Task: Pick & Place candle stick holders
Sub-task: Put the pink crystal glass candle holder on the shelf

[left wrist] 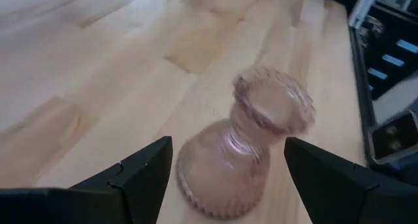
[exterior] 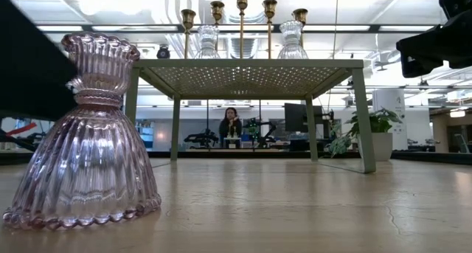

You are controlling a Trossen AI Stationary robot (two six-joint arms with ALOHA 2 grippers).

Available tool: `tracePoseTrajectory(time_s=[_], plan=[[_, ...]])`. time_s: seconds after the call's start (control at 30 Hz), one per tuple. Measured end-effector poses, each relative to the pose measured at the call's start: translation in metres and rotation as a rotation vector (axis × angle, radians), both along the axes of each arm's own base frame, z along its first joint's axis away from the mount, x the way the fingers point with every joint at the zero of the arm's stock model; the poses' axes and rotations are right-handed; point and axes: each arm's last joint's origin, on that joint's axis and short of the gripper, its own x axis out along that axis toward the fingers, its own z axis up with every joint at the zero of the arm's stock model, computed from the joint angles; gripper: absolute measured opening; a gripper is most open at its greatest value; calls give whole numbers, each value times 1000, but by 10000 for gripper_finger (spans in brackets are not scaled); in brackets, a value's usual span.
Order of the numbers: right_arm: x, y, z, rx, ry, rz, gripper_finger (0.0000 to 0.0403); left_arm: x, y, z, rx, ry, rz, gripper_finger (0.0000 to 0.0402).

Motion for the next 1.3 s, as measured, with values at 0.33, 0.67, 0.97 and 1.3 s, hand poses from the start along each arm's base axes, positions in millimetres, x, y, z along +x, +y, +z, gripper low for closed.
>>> tracePoseTrajectory(time_s=[0.33,0.67,0.97,1.3], plan=[[0,0,0,0,0,0,9,14,6,1,43,1,-43,298],[0,0,0,0,0,0,9,27,13,-4,59,19,-83,298],[0,0,0,0,0,0,9,36,12,-24,84,7,-66,291],[0,0,0,0,0,0,9,41,10,-24,164,-80,-22,154]])
